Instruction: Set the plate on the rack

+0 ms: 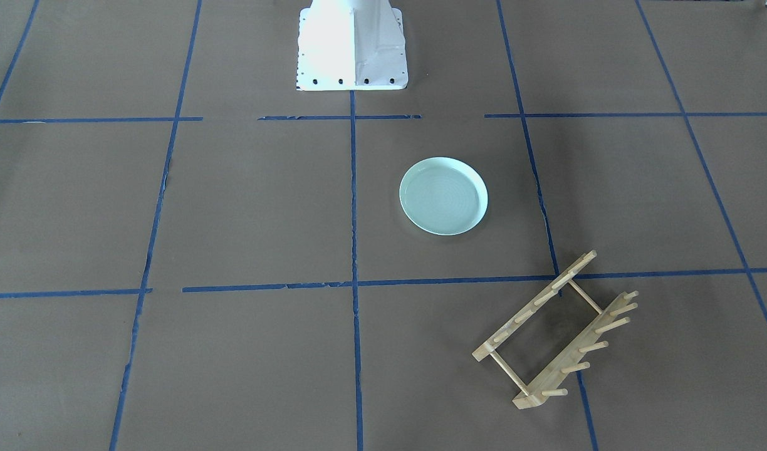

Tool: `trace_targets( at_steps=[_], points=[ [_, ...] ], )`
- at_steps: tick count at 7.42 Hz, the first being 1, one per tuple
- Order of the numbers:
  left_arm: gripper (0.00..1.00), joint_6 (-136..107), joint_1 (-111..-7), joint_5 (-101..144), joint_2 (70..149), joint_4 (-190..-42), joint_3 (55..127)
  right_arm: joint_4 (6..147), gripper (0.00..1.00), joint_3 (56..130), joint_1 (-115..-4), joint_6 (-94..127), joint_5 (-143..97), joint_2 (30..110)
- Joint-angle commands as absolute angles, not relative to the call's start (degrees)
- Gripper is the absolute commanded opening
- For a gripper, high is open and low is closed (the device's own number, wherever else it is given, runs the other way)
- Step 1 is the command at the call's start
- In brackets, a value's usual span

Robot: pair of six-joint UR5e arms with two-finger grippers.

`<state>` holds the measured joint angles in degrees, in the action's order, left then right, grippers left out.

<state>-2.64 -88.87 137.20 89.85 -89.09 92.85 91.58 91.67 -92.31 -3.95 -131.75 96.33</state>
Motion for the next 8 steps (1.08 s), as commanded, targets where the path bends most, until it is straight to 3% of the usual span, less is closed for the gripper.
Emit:
trace_targets(
  at_steps=[1, 5, 6, 8],
  points=[
    [1.0, -2.55, -88.51, 137.11, 89.39, -89.03, 92.64, 91.58, 1.0, 91.67, -92.29, -3.96, -131.75, 96.33],
    [1.0, -2.81, -88.51, 137.55, 90.7, -88.77, 96.83, 91.58, 1.0, 91.67, -92.29, -3.96, -131.75, 96.33],
    [1.0, -3.07, -88.51, 137.55, 94.62, -81.2, 102.95, 91.58, 1.0, 91.67, -92.29, -3.96, -131.75, 96.33],
    [1.0, -3.25, -86.41, 136.59, 110.39, -65.19, 104.76, 91.58, 1.0, 91.67, -92.29, -3.96, -131.75, 96.33]
  ],
)
